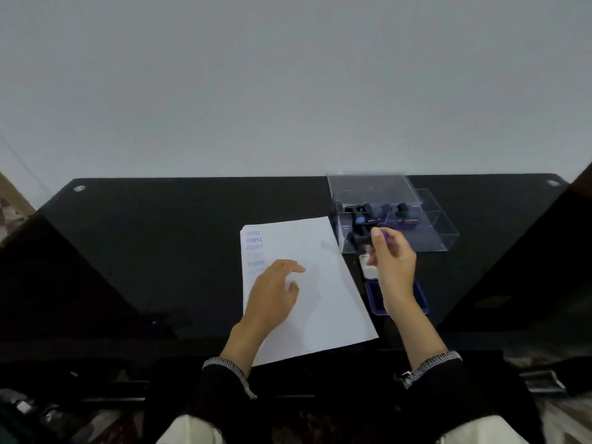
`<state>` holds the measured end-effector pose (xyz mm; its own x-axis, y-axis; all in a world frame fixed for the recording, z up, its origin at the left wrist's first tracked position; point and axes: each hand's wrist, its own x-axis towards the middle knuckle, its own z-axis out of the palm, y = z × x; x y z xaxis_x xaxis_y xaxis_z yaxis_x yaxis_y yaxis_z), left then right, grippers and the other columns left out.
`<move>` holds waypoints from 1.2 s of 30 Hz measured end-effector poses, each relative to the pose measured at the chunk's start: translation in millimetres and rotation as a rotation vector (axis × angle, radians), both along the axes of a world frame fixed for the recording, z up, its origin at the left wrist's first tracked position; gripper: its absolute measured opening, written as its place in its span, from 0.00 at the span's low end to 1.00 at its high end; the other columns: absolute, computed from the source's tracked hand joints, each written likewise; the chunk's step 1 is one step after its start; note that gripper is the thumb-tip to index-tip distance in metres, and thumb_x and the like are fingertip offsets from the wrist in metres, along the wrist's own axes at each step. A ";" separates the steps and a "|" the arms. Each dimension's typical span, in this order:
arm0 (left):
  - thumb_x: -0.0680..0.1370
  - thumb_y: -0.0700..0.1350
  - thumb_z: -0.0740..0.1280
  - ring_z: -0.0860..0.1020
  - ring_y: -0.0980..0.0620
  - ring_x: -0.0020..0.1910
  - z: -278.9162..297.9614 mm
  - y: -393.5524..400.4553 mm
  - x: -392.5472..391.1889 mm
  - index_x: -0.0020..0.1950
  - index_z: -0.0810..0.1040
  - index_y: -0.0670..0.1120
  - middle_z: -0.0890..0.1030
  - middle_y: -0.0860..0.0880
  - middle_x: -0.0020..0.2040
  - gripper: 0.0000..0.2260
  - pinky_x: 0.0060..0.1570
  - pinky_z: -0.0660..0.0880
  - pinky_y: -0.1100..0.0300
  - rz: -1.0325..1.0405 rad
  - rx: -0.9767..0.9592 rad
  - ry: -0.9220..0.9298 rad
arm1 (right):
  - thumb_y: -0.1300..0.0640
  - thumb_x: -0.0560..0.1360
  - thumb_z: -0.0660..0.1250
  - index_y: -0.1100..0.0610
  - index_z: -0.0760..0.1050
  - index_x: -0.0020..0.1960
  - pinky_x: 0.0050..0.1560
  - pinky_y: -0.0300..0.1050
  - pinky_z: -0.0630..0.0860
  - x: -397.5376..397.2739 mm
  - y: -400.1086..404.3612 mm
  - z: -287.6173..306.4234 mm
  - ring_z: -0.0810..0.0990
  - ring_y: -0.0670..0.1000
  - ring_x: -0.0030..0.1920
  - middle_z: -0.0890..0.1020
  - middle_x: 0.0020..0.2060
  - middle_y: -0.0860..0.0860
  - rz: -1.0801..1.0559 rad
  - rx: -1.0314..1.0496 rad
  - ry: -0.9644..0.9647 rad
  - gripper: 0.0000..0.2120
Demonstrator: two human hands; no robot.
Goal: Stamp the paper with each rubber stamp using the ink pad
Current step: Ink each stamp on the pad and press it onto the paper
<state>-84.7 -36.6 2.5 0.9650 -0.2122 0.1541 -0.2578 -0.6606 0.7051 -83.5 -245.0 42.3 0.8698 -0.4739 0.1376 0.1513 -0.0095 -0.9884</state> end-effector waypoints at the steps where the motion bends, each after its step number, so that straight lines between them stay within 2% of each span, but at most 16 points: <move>1: 0.79 0.39 0.64 0.72 0.55 0.63 0.4 -17.5 -1.7 0.60 0.78 0.50 0.75 0.54 0.63 0.12 0.64 0.65 0.65 -0.061 -0.024 -0.004 | 0.52 0.78 0.65 0.53 0.77 0.50 0.35 0.37 0.74 -6.5 -13.8 0.9 0.74 0.43 0.31 0.78 0.33 0.47 -0.005 -0.065 0.007 0.05; 3: 0.80 0.42 0.64 0.72 0.56 0.64 -2.0 -48.5 -3.4 0.62 0.78 0.50 0.75 0.55 0.63 0.11 0.65 0.65 0.64 -0.162 -0.028 -0.008 | 0.50 0.78 0.65 0.51 0.77 0.48 0.37 0.38 0.73 -18.5 -40.7 -1.0 0.75 0.44 0.33 0.77 0.33 0.47 -0.003 -0.177 0.051 0.06; 5: 0.79 0.48 0.65 0.69 0.57 0.67 -5.1 -72.7 -4.8 0.65 0.76 0.51 0.74 0.56 0.65 0.14 0.67 0.61 0.67 -0.216 0.018 -0.019 | 0.48 0.78 0.65 0.49 0.77 0.46 0.41 0.38 0.72 -29.1 -64.5 -5.7 0.77 0.45 0.37 0.79 0.36 0.48 -0.019 -0.310 0.119 0.05; 7: 0.77 0.56 0.67 0.63 0.56 0.71 -9.5 -88.0 -5.4 0.71 0.71 0.52 0.70 0.56 0.70 0.23 0.68 0.54 0.68 -0.237 0.089 -0.031 | 0.48 0.77 0.66 0.49 0.76 0.45 0.42 0.36 0.71 -37.4 -81.1 -10.9 0.79 0.45 0.40 0.81 0.38 0.48 -0.035 -0.435 0.180 0.06; 10: 0.72 0.67 0.66 0.55 0.55 0.76 -19.3 -99.0 -4.6 0.76 0.61 0.53 0.62 0.56 0.76 0.37 0.73 0.49 0.62 -0.247 0.219 -0.042 | 0.50 0.76 0.67 0.52 0.75 0.46 0.39 0.26 0.69 -45.5 -94.0 -15.3 0.77 0.42 0.39 0.80 0.37 0.48 -0.037 -0.549 0.234 0.06; 12: 0.70 0.71 0.64 0.52 0.54 0.77 -25.4 -102.3 -3.4 0.77 0.59 0.53 0.60 0.56 0.77 0.41 0.76 0.49 0.58 -0.261 0.273 -0.077 | 0.51 0.77 0.67 0.53 0.75 0.49 0.38 0.24 0.67 -47.6 -98.4 -16.8 0.75 0.41 0.37 0.78 0.37 0.48 -0.038 -0.656 0.244 0.06; 15: 0.70 0.73 0.61 0.50 0.56 0.77 -29.6 -103.8 -3.7 0.77 0.58 0.54 0.58 0.57 0.77 0.41 0.75 0.44 0.57 -0.286 0.310 -0.086 | 0.51 0.78 0.65 0.54 0.73 0.52 0.37 0.27 0.66 -48.8 -102.2 -16.8 0.74 0.41 0.37 0.76 0.37 0.47 -0.019 -0.808 0.237 0.07; 18: 0.71 0.73 0.59 0.50 0.56 0.77 -31.3 -103.2 -5.0 0.77 0.59 0.56 0.58 0.58 0.77 0.39 0.74 0.42 0.58 -0.281 0.303 -0.092 | 0.51 0.79 0.64 0.52 0.72 0.51 0.36 0.32 0.68 -49.3 -102.2 -14.9 0.75 0.43 0.37 0.77 0.38 0.47 0.025 -0.852 0.256 0.05; 27: 0.73 0.71 0.59 0.51 0.58 0.77 -31.7 -103.4 -4.7 0.76 0.58 0.59 0.60 0.59 0.77 0.34 0.74 0.41 0.59 -0.265 0.290 -0.069 | 0.53 0.79 0.63 0.54 0.73 0.51 0.33 0.30 0.68 -49.8 -98.8 -11.3 0.74 0.41 0.36 0.74 0.35 0.42 0.133 -0.915 0.276 0.05; 31: 0.73 0.71 0.59 0.52 0.57 0.77 -30.6 -103.6 -5.4 0.76 0.59 0.59 0.60 0.58 0.76 0.34 0.74 0.42 0.58 -0.267 0.279 -0.060 | 0.53 0.79 0.64 0.55 0.73 0.52 0.34 0.30 0.67 -49.4 -95.0 -14.8 0.74 0.41 0.37 0.75 0.37 0.44 0.147 -0.953 0.267 0.06; 36: 0.73 0.71 0.60 0.52 0.57 0.77 -30.8 -103.6 -4.9 0.76 0.58 0.59 0.60 0.58 0.77 0.34 0.74 0.42 0.59 -0.270 0.280 -0.049 | 0.52 0.80 0.61 0.55 0.69 0.50 0.37 0.40 0.69 -47.1 -88.1 -20.6 0.73 0.48 0.40 0.75 0.40 0.48 0.154 -1.047 0.265 0.06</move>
